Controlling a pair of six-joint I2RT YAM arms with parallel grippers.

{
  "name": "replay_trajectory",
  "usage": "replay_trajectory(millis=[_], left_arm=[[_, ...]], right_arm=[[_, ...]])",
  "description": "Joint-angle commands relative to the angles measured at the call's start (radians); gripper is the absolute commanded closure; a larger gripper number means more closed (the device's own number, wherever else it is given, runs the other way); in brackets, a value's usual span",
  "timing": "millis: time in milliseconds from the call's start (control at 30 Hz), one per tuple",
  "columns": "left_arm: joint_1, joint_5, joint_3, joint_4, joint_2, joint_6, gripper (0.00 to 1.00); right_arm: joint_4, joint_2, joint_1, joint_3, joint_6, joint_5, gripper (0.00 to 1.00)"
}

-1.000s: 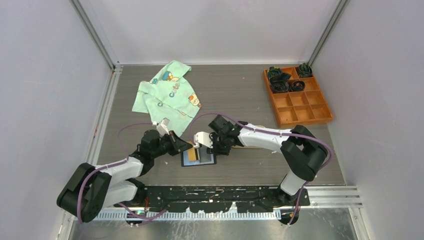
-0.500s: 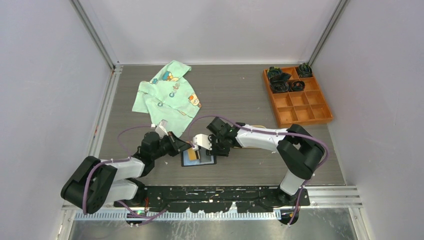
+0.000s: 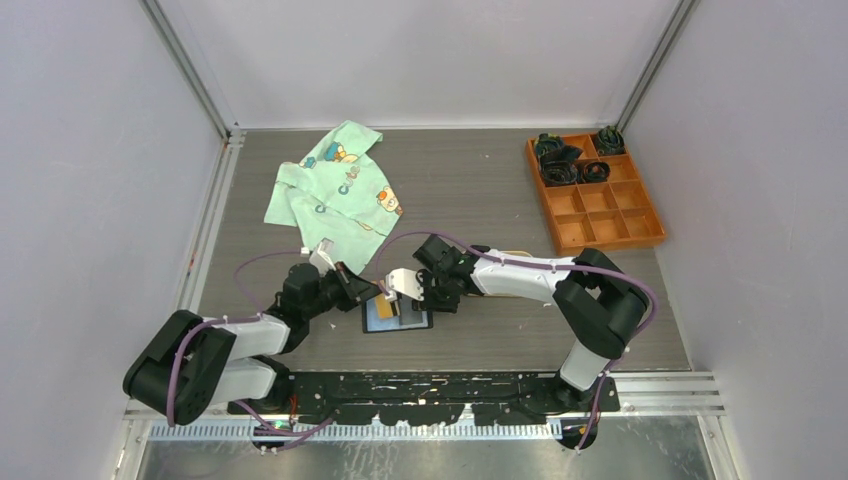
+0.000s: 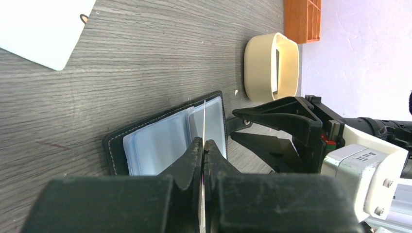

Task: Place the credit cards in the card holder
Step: Insert the credit card into the card holder.

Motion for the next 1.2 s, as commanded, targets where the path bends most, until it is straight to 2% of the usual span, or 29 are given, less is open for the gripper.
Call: replay_trajectory(millis=[0, 533, 1167], left_arm=[[0.004, -0.017, -0.006, 0.032, -0.01, 0.027, 1.0], [0.004, 0.017, -0.001, 0.141, 0.098, -0.002, 1.0], [0.001, 0.041, -0.011, 0.154, 0.143, -0.017, 1.0]], right_arm=[[0.006, 0.005, 0.007, 0.01, 0.007, 0.008, 0.61], [0.0, 0.007, 0.005, 0.015, 0.011, 0.008, 0.62], [-0.016, 0.019, 0.008, 0.024, 0.011, 0.01, 0.64]])
